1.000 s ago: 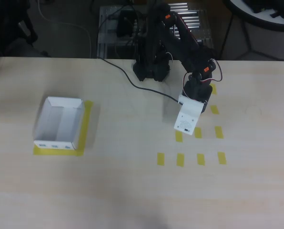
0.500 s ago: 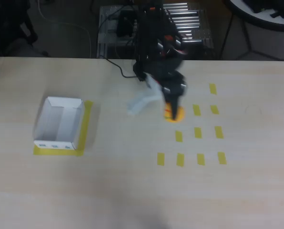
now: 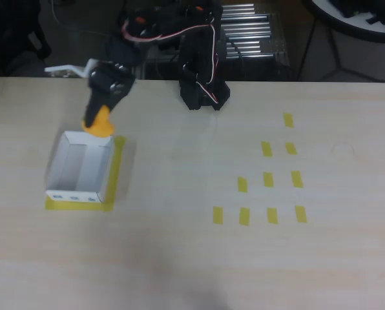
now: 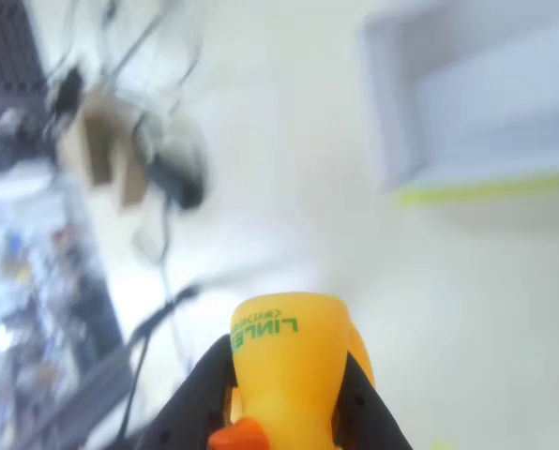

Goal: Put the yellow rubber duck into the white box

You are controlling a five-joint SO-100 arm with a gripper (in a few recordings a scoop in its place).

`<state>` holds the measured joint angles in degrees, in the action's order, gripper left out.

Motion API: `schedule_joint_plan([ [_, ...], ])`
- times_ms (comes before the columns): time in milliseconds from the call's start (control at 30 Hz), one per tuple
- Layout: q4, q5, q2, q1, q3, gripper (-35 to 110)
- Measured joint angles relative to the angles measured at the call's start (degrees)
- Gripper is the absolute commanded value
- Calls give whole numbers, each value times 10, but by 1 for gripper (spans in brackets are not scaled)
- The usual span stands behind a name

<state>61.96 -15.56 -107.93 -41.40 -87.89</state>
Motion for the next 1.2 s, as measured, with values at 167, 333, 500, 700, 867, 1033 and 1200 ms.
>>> schedule_joint_plan([
  [167,-105,-59,52,-52,-108,0],
  [333,-182,-96,113,-76,-166,0],
  [500,-219,-107,173,-93,-166,0],
  [700,-257,-113,216,-104,-166,1],
  [867,-286,-118,225,-113,-166,9],
  [1033,-307,-125,228,-113,-171,22],
  [1200,-322,-130,228,-113,-177,27],
])
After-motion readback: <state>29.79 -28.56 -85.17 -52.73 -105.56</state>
